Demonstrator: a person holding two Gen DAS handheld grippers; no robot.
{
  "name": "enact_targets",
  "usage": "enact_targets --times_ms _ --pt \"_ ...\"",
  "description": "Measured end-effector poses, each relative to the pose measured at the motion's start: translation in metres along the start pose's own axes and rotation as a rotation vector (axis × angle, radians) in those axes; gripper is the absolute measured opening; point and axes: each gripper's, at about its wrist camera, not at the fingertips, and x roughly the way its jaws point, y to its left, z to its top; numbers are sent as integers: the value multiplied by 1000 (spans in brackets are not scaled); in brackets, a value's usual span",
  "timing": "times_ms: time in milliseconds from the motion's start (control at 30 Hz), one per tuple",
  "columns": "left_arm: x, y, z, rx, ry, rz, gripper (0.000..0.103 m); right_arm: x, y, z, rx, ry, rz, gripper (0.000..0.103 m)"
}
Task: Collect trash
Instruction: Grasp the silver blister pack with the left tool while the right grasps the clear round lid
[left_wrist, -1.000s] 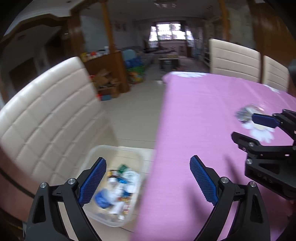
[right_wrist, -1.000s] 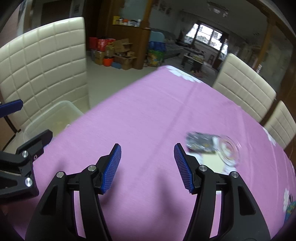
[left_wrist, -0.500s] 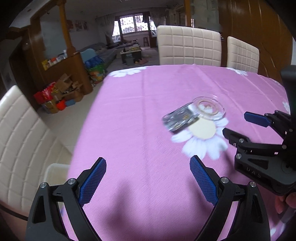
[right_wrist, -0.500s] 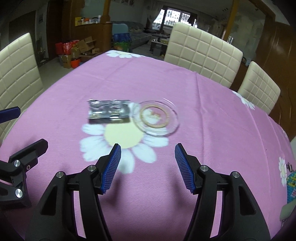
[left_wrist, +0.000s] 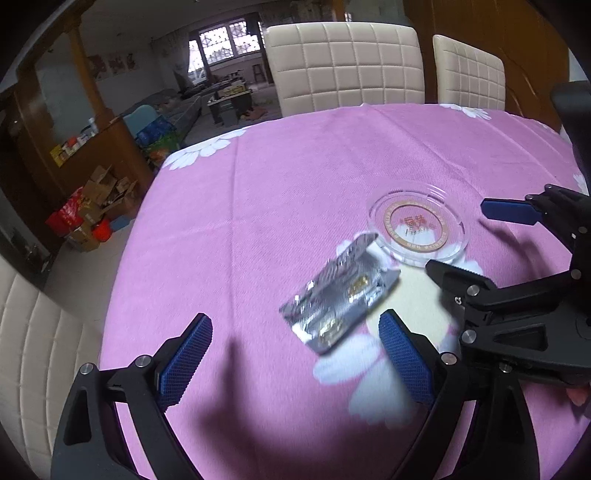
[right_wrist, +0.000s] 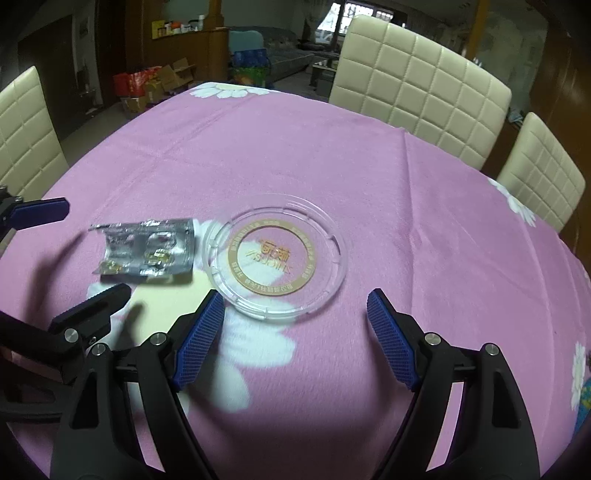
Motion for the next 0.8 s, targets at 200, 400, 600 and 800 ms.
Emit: enact_targets --times_ms 200,400,600,800 --pt "12 12 14 -36 7 -43 89 -2 -11 13 19 -27 25 80" --pt "20 8 17 -33 3 14 89 -4 -26 22 113 -54 68 75" --pt "24 2 18 -38 -8 1 80 21 -35 22 193 6 44 32" --pt "18 -3 19 -45 -11 -29 25 13 -22 15 156 -14 8 11"
